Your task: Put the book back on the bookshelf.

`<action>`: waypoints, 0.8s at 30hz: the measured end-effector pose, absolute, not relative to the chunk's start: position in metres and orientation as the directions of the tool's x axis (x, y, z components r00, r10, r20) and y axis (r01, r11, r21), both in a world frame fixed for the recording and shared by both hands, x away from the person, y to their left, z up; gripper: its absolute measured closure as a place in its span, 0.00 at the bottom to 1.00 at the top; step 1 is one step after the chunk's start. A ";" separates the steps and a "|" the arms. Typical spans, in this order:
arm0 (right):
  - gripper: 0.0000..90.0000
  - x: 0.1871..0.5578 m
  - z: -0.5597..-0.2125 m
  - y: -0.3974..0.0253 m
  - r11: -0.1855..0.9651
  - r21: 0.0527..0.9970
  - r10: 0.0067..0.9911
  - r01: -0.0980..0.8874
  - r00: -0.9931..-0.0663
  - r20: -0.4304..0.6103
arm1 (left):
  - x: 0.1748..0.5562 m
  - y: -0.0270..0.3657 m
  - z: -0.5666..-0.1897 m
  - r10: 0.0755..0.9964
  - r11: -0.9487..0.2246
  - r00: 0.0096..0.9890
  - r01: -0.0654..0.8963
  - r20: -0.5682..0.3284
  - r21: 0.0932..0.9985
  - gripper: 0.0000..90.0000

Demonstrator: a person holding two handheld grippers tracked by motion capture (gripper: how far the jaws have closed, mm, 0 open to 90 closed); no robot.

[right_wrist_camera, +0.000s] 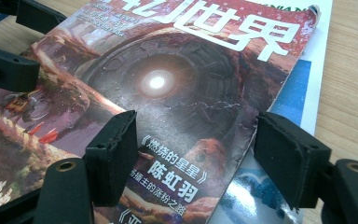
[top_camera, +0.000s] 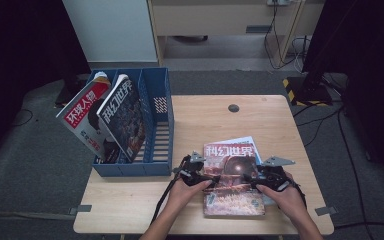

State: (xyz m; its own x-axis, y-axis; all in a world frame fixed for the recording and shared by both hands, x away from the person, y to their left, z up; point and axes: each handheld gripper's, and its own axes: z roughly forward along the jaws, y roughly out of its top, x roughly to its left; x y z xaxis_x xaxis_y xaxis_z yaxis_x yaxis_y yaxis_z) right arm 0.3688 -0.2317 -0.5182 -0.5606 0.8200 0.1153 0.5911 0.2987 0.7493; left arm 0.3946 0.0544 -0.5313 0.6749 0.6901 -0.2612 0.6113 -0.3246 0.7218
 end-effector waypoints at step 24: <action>0.33 0.369 -0.518 -0.229 0.294 0.750 0.823 0.593 -0.556 0.118 | 0.402 0.055 -0.526 0.718 -0.287 0.627 0.662 -0.302 0.692 0.23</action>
